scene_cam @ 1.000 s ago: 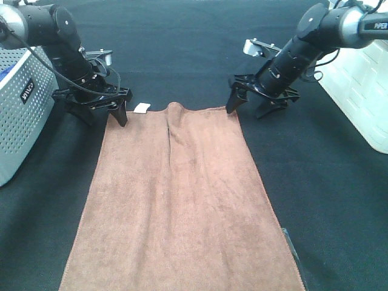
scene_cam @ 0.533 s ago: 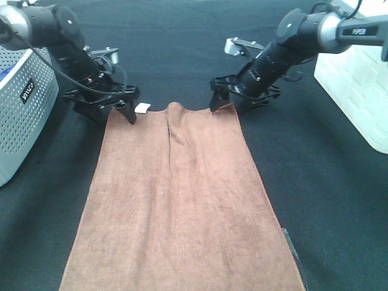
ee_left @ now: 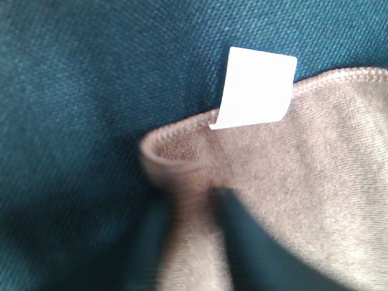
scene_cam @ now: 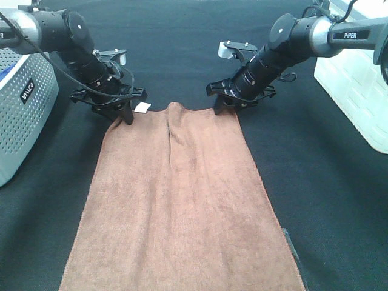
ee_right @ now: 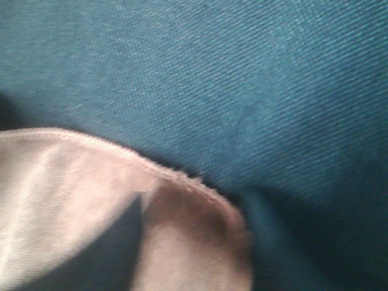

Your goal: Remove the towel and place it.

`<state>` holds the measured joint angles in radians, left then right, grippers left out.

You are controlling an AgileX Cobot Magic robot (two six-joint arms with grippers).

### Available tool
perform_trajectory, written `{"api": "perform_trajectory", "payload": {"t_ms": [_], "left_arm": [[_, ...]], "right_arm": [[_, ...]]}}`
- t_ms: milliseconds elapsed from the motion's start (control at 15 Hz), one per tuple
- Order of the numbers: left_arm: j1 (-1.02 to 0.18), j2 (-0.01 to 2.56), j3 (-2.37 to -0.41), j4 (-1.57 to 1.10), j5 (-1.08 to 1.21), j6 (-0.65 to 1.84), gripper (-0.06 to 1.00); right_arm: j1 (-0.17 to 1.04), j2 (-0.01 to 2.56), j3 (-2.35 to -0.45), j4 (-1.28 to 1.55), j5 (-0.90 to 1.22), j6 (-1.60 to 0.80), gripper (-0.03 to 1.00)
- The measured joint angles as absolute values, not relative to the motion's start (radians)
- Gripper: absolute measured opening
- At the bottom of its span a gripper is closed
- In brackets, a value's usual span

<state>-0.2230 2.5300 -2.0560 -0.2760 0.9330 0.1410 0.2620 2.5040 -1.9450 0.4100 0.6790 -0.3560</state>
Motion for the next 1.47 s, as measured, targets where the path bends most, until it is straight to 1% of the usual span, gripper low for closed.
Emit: {"api": "perform_trajectory", "payload": {"t_ms": [67, 133, 200, 467, 600, 800, 1000, 1200, 1467], "left_arm": [[-0.223, 2.531, -2.056, -0.276, 0.932, 0.163, 0.06], [-0.223, 2.531, -2.056, -0.277, 0.931, 0.182, 0.01], [-0.223, 2.531, -2.056, -0.277, 0.931, 0.196, 0.01], [-0.229, 2.529, -2.068, -0.242, 0.936, 0.21, 0.01], [-0.231, 2.541, -2.118, -0.206, 0.948, 0.21, 0.01], [-0.231, 2.544, -2.173, -0.197, 0.905, 0.21, 0.01], [-0.231, 2.544, -2.207, -0.176, 0.788, 0.211, 0.0], [-0.231, 2.545, -2.21, -0.157, 0.64, 0.211, 0.0], [-0.231, 2.547, -2.21, -0.125, 0.463, 0.211, 0.0]], "right_arm": [[0.262, 2.504, -1.945, 0.394, 0.677, -0.356, 0.16], [0.262, 2.504, -1.945, 0.38, 0.677, -0.356, 0.04], [0.265, 2.502, -1.945, 0.362, 0.675, -0.356, 0.0], [0.273, 2.491, -1.95, 0.252, 0.68, -0.357, 0.0], [0.273, 2.482, -1.95, 0.172, 0.67, -0.356, 0.0], [0.273, 2.48, -1.992, 0.142, 0.621, -0.35, 0.0], [0.271, 2.48, -2.046, 0.141, 0.545, -0.323, 0.0], [0.263, 2.48, -2.058, 0.136, 0.435, -0.315, 0.0], [0.21, 2.48, -2.058, 0.171, 0.319, -0.285, 0.0]]}}
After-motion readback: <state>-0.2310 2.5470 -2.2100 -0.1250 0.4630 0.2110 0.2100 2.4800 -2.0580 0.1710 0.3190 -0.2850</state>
